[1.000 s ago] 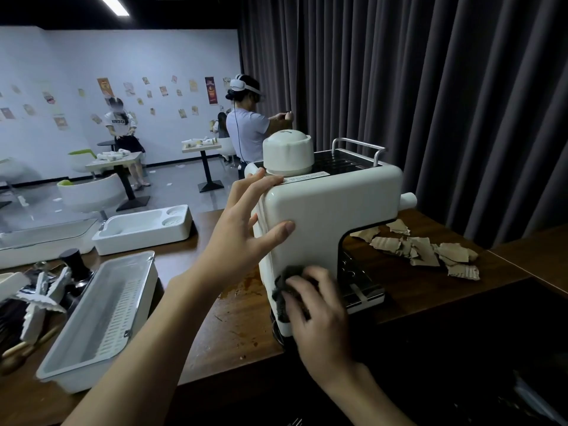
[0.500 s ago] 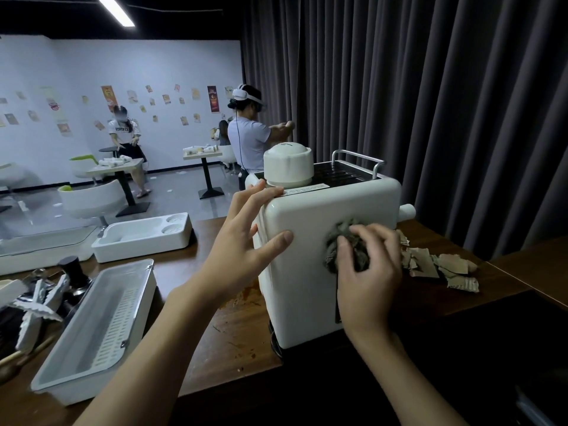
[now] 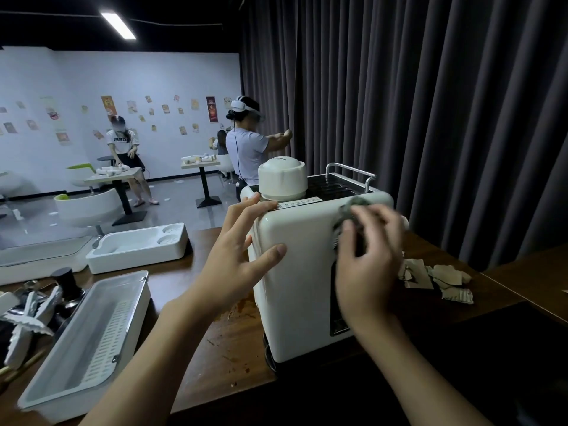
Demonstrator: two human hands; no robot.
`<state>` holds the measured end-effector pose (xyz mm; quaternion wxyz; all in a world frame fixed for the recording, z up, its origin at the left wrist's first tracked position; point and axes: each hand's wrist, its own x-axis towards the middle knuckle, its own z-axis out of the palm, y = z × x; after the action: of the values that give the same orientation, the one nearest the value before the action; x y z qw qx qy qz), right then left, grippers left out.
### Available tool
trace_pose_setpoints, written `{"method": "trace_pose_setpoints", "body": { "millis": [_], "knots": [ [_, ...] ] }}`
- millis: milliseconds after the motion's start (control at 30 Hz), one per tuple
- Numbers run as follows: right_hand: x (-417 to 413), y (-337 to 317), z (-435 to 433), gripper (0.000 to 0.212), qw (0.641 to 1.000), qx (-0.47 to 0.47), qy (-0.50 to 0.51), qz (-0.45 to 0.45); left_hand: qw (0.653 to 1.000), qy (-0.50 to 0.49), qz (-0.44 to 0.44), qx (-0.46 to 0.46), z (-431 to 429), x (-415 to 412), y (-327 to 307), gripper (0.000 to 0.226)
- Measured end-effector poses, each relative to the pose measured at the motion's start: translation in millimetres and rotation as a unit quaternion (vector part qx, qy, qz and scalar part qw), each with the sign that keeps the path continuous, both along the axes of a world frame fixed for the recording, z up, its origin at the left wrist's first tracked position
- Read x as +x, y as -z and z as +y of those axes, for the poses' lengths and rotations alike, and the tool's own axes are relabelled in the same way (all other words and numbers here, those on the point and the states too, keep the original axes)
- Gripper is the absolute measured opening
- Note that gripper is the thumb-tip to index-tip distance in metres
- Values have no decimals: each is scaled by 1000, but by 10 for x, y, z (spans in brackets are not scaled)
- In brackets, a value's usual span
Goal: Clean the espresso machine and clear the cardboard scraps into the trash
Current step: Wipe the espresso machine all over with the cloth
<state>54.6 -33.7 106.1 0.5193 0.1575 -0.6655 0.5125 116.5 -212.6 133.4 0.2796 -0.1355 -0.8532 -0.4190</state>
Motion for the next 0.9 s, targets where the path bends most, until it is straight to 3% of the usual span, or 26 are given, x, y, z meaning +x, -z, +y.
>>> {"method": "trace_pose_setpoints", "body": {
  "millis": [133, 367, 467, 567, 633, 700, 833, 900],
  "knots": [
    [99, 10, -75, 19, 986, 147, -28, 79, 1000, 5, 3, 3, 5, 9, -2, 51],
    [-144, -234, 216, 23, 998, -37, 8, -54, 1000, 6, -2, 8, -4, 2, -5, 49],
    [14, -211, -1, 25, 998, 61, -9, -11, 1000, 5, 6, 7, 15, 0, 1, 50],
    [219, -173, -225, 27, 978, 199, -36, 53, 1000, 6, 14, 4, 15, 8, 14, 55],
    [200, -229, -188, 27, 967, 241, -49, 72, 1000, 6, 14, -1, 3, 14, 11, 56],
    [83, -295, -60, 25, 969, 235, -41, 67, 1000, 8, 7, -1, -14, 20, 4, 57],
    [-162, -443, 185, 25, 991, 131, -8, -24, 1000, -1, 1, -11, -23, 8, -1, 56],
    [-138, -480, 160, 27, 986, 162, -7, -33, 1000, -1, 7, -11, -13, 3, -1, 55]
  ]
}}
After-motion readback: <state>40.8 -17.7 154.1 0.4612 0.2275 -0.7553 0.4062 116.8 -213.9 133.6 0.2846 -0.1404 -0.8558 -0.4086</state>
